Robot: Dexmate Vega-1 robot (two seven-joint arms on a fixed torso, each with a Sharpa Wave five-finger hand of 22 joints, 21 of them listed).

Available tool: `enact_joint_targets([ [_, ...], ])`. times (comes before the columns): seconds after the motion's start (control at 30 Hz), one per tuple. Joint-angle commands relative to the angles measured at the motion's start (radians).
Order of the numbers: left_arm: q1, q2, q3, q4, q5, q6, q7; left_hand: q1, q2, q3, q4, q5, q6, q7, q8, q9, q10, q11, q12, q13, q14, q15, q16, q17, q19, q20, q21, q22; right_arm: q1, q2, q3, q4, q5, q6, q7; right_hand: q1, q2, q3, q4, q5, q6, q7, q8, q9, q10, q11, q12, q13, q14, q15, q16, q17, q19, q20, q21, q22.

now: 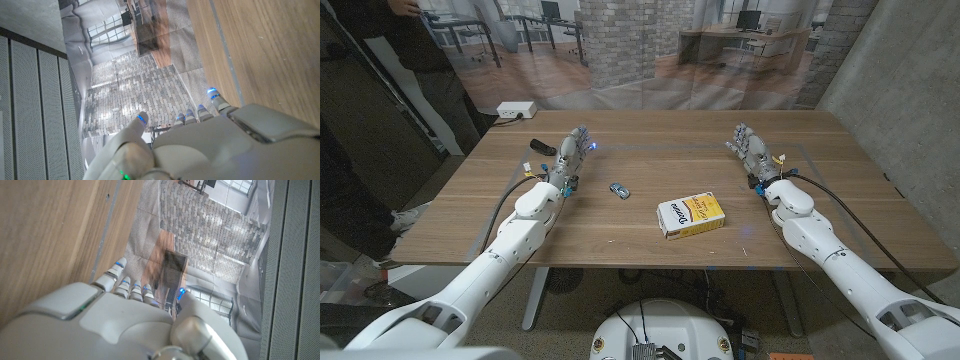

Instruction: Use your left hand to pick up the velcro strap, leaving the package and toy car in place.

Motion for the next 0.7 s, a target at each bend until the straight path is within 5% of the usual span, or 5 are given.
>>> enact_joint_targets([
  [0.03, 0.039, -0.214, -0.262, -0.026, 0.258, 0.109, -0.159, 0.001, 0.116, 0.006, 0.000, 0.005, -0.214, 0.002, 0.005, 0.005, -0.232, 0.000, 0.005, 0.003, -0.264, 0.002, 0.005, 0.003, -0.234, -0.001, 0.004, 0.002, -0.047, 0.254, 0.303, -0.014, -0.258, -0.095, 0.160, 0.009, 0.068, 0.008, -0.001, 0.005, 0.001, 0.009, 0.005, 0.001, 0.003, 0.009, 0.006, 0.002, -0.009, 0.003, 0.005, 0.004, 0.006, -0.034, 0.007, 0.003],
  [0.33, 0.040, -0.336, -0.389, -0.042, 0.410, 0.134, -0.241, 0.002, 0.116, 0.010, 0.002, 0.005, -0.213, 0.001, 0.006, 0.005, -0.230, -0.003, 0.006, 0.003, -0.264, 0.001, 0.006, 0.004, -0.234, 0.002, 0.002, 0.002, -0.042, 0.396, 0.461, -0.021, -0.418, -0.127, 0.274, 0.008, 0.067, 0.013, -0.002, 0.003, -0.001, 0.010, 0.004, 0.001, 0.002, 0.009, 0.006, 0.002, -0.008, 0.003, 0.005, 0.003, 0.006, -0.032, 0.007, 0.003],
  [0.7, 0.056, -0.394, -0.457, -0.104, 0.589, 0.118, -0.259, 0.014, 0.110, 0.020, -0.009, 0.004, -0.199, -0.002, 0.010, 0.005, -0.213, -0.010, 0.012, 0.003, -0.254, 0.000, 0.006, 0.000, -0.226, 0.002, 0.001, 0.001, -0.021, 0.493, 0.568, -0.017, -0.529, -0.130, 0.361, 0.007, 0.065, 0.017, -0.004, 0.001, 0.000, 0.010, 0.005, 0.001, 0.002, 0.010, 0.006, 0.002, -0.008, 0.004, 0.005, 0.003, 0.005, -0.033, 0.007, 0.003],
])
